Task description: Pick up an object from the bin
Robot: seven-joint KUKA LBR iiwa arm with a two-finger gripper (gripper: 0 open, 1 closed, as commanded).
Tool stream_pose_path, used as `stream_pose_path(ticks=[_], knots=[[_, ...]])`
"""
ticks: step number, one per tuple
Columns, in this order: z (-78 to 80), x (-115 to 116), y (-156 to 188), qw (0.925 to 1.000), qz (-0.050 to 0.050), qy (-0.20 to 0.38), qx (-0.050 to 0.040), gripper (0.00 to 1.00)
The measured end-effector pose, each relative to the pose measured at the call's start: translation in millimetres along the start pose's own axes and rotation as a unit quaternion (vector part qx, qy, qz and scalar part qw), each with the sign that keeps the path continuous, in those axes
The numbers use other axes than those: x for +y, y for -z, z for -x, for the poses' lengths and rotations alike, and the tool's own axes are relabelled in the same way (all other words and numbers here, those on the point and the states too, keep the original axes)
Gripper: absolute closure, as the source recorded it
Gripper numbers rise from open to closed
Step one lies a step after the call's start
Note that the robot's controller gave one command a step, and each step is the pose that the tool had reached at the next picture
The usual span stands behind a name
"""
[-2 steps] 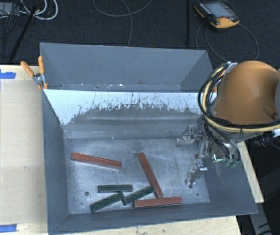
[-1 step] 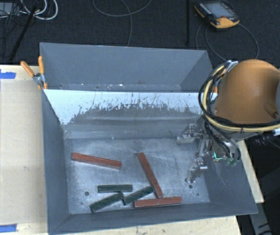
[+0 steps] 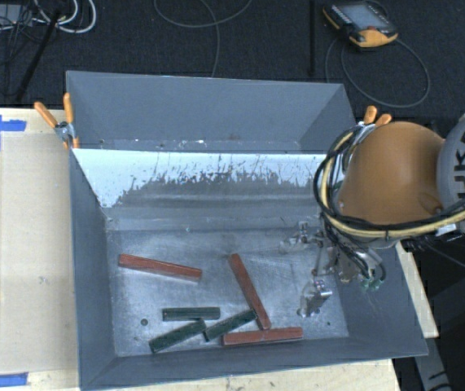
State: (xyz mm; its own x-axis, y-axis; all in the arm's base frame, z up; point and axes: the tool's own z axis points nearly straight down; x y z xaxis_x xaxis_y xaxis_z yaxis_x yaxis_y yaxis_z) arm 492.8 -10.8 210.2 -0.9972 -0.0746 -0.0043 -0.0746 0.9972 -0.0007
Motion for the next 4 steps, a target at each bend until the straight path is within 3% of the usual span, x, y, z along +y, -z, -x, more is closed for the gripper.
stream_pose_path(ticks=[1,2,3,4], knots=[[-2.9,5,-13,0.9999,0.0,0.012,0.0,0.0],[3.7,2,-28,0.9978,0.002,0.066,0.007,0.0],[-2.1,50,-54,0.9984,0.0,0.056,0.0001,0.0],[-11.9,32,-122,0.9963,0.002,0.086,-0.0004,0.0]])
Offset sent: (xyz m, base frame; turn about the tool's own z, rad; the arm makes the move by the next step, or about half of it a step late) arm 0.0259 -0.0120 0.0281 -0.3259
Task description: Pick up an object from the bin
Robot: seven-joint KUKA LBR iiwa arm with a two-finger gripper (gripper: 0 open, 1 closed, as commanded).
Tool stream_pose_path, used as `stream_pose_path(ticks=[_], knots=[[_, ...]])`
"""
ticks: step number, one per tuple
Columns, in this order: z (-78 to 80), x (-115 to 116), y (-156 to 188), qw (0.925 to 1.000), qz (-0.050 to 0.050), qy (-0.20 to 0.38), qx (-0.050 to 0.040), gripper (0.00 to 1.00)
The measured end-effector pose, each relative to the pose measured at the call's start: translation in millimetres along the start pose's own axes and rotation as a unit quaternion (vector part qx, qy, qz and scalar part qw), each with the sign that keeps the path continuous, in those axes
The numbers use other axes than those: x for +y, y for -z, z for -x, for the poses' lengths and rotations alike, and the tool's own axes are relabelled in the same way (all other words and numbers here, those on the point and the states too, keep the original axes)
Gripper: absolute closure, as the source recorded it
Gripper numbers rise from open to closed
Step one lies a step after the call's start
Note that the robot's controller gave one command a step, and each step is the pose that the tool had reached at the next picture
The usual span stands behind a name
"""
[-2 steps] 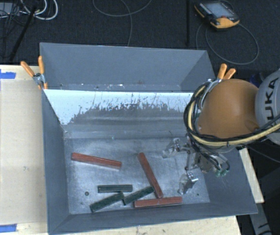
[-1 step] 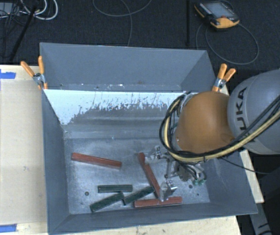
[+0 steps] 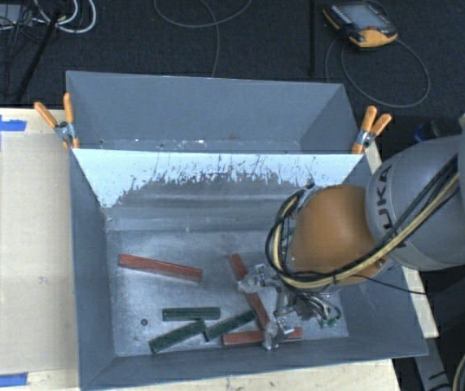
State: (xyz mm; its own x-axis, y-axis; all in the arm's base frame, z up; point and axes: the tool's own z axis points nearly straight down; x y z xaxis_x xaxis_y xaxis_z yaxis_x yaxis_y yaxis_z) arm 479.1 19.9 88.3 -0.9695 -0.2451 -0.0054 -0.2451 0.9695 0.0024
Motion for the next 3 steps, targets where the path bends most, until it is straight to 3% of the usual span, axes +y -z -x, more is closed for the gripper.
stream_pose_path(ticks=[1,2,3], knots=[[-2.9,-21,-13,1.0,-0.001,0.0,-0.0016,1.0],[-2.9,-21,-13,1.0,-0.001,0.001,-0.0016,1.0],[-2.1,-22,143,0.9983,-0.001,0.058,0.0021,1.0]])
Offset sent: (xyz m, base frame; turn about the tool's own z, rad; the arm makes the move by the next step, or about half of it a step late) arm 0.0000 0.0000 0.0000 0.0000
